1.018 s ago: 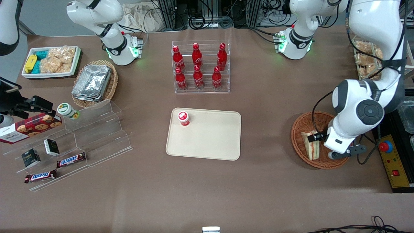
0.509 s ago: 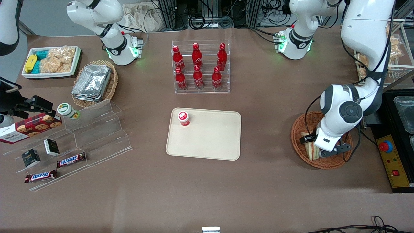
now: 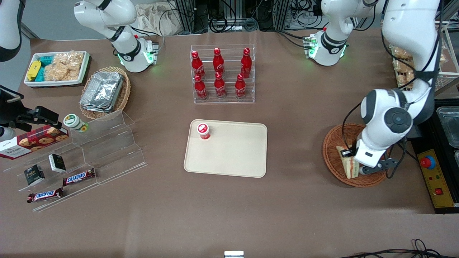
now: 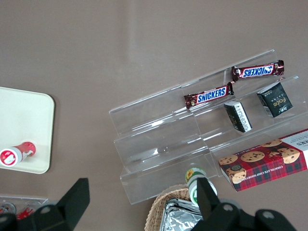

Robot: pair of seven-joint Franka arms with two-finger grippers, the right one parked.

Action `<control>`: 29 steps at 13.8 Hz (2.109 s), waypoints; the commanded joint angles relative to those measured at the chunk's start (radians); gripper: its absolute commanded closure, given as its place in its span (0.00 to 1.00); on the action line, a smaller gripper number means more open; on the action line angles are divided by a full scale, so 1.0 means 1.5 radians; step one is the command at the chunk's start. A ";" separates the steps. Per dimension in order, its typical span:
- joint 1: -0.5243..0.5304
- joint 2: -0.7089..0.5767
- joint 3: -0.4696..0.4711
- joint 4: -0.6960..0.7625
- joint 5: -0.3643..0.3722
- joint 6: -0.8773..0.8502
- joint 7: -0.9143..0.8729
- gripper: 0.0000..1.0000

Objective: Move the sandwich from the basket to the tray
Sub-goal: 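Lower the left gripper and close it on the wrapped sandwich, then lift the sandwich up out of the basket with the left gripper, then carry the held sandwich over the cream tray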

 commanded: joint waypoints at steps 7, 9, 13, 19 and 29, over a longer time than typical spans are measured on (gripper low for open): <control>-0.023 -0.065 -0.088 0.359 0.007 -0.481 0.013 0.99; -0.030 -0.080 -0.125 0.405 0.009 -0.553 0.000 0.99; -0.118 -0.105 -0.151 0.407 0.006 -0.573 -0.148 0.99; -0.226 0.014 -0.154 0.398 -0.001 -0.447 -0.337 0.98; -0.294 0.277 -0.148 0.393 0.010 -0.172 -0.461 0.98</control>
